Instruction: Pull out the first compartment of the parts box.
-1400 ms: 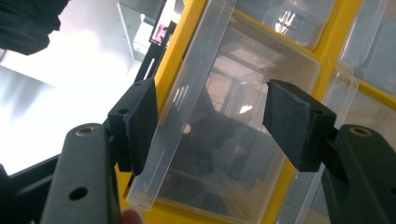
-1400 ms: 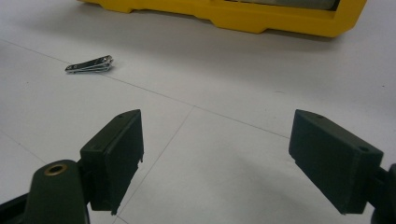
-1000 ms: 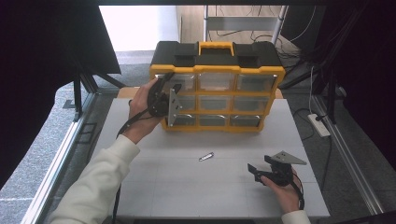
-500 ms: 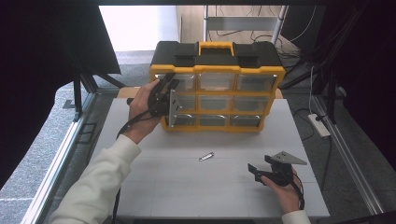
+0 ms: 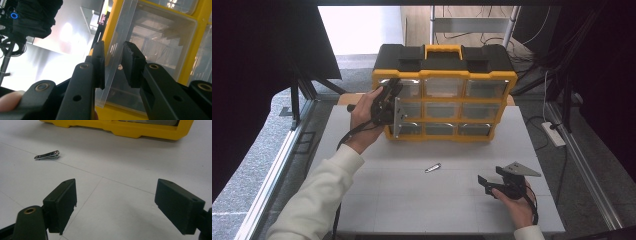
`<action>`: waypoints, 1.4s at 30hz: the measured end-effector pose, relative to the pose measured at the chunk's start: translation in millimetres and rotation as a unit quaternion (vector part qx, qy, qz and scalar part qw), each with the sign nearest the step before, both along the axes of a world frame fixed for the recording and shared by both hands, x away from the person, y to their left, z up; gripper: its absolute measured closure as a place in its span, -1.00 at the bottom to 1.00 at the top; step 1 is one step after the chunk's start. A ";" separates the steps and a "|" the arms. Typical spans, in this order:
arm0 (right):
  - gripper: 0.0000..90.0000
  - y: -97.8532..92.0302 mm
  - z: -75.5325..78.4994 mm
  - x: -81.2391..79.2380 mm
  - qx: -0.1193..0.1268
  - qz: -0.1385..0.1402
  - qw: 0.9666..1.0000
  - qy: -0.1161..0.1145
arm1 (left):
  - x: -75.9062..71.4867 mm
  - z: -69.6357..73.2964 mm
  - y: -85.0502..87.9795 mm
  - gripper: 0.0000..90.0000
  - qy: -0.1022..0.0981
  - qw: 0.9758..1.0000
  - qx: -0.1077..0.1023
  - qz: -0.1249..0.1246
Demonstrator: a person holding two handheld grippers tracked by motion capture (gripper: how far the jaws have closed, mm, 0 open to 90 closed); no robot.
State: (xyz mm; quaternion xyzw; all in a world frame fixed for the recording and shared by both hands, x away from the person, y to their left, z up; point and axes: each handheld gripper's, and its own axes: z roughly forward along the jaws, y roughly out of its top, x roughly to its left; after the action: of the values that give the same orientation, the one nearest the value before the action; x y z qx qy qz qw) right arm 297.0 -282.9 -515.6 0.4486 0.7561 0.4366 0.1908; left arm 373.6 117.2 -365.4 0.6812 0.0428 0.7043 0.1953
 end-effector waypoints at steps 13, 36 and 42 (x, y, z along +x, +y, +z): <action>-0.60 -0.1 -0.1 0.1 -0.001 0.000 1.000 0.000 | -2.2 -0.1 0.6 0.61 -0.002 1.000 0.001 -0.002; -0.60 -0.4 0.0 0.3 -0.001 0.000 1.000 0.001 | -12.7 0.2 2.1 0.61 -0.003 1.000 0.002 -0.008; -0.60 -0.5 -0.1 0.4 -0.001 -0.001 1.000 0.001 | -15.9 -0.1 2.5 0.61 -0.003 1.000 0.000 -0.010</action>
State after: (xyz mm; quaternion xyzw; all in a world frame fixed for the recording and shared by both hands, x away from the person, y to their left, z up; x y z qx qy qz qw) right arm 297.4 -283.4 -515.7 0.4495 0.7564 0.4352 0.1907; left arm 357.7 119.6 -365.5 0.6791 0.0351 0.7045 0.2029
